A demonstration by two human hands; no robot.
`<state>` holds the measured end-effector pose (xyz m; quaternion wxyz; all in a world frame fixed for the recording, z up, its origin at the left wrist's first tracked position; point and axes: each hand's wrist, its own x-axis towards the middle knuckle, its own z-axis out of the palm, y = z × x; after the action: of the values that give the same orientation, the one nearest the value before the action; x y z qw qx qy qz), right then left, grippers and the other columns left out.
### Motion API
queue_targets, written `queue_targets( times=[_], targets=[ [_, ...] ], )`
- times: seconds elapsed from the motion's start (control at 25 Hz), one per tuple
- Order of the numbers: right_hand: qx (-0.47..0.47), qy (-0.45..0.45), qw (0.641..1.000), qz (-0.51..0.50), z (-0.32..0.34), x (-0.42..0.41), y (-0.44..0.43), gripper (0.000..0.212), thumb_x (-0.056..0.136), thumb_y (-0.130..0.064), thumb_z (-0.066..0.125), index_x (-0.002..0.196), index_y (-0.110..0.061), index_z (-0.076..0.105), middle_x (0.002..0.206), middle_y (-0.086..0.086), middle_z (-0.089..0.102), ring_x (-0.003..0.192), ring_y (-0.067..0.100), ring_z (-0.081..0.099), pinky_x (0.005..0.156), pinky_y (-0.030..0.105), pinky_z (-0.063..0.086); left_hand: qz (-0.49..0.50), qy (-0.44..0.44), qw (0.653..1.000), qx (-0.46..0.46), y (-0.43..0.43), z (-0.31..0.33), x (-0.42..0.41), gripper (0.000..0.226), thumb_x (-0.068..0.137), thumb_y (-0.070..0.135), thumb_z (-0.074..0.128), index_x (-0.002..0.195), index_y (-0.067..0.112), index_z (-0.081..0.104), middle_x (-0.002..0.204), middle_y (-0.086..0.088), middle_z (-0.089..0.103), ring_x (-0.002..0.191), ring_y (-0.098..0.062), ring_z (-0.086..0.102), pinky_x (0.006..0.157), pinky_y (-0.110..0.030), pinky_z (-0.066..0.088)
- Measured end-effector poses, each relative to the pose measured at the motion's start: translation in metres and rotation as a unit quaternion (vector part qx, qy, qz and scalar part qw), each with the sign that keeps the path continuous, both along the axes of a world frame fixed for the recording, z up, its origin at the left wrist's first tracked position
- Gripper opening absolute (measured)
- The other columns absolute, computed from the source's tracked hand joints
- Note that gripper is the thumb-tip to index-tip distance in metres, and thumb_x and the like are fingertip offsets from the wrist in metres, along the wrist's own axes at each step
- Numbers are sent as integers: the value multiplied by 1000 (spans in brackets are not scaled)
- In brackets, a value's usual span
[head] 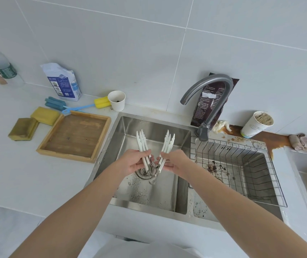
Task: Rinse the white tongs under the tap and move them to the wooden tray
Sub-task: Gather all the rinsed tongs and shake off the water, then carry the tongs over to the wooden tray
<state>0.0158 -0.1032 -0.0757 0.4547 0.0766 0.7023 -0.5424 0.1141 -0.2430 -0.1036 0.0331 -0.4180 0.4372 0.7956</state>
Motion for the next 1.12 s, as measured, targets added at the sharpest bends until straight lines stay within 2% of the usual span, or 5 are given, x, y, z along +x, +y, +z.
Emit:
queue_targets(
  times=[0.24,0.36,0.56,0.84,1.12],
  targets=[
    [6,14,1000,18,-4,12,-13,22,95,0,60,116,8,57,110,25,69,101,37,70,91,48,56,0,13,1000,-3,-12,-4,14,16,90,4,67,104,-2,64,107,-20,71,82,-22,73,63,-29,60],
    [-11,46,999,19,-6,16,-22,15,94,0,61,108,4,59,102,21,71,93,32,73,85,44,60,1,35,999,-11,-21,-2,20,12,89,3,67,100,3,64,106,-17,72,85,-22,73,63,-29,60],
    [-29,88,996,14,-10,24,-35,7,92,1,63,97,-3,61,101,20,72,84,28,75,72,35,61,13,39,999,-30,-37,-1,28,20,84,1,71,104,2,66,104,-17,72,89,-24,72,72,-32,60],
    [-49,100,992,52,-7,27,-47,15,92,4,63,104,-3,60,104,20,71,81,26,74,68,31,62,62,51,997,-22,-42,3,45,22,83,-2,71,105,2,68,108,-16,71,99,-28,70,72,-34,60],
    [-60,100,982,148,-8,33,-76,21,91,3,64,112,0,59,106,21,71,90,30,74,79,39,61,138,49,989,-28,-49,10,77,19,88,1,68,107,3,67,104,-15,71,94,-26,70,73,-34,61]
  ],
)
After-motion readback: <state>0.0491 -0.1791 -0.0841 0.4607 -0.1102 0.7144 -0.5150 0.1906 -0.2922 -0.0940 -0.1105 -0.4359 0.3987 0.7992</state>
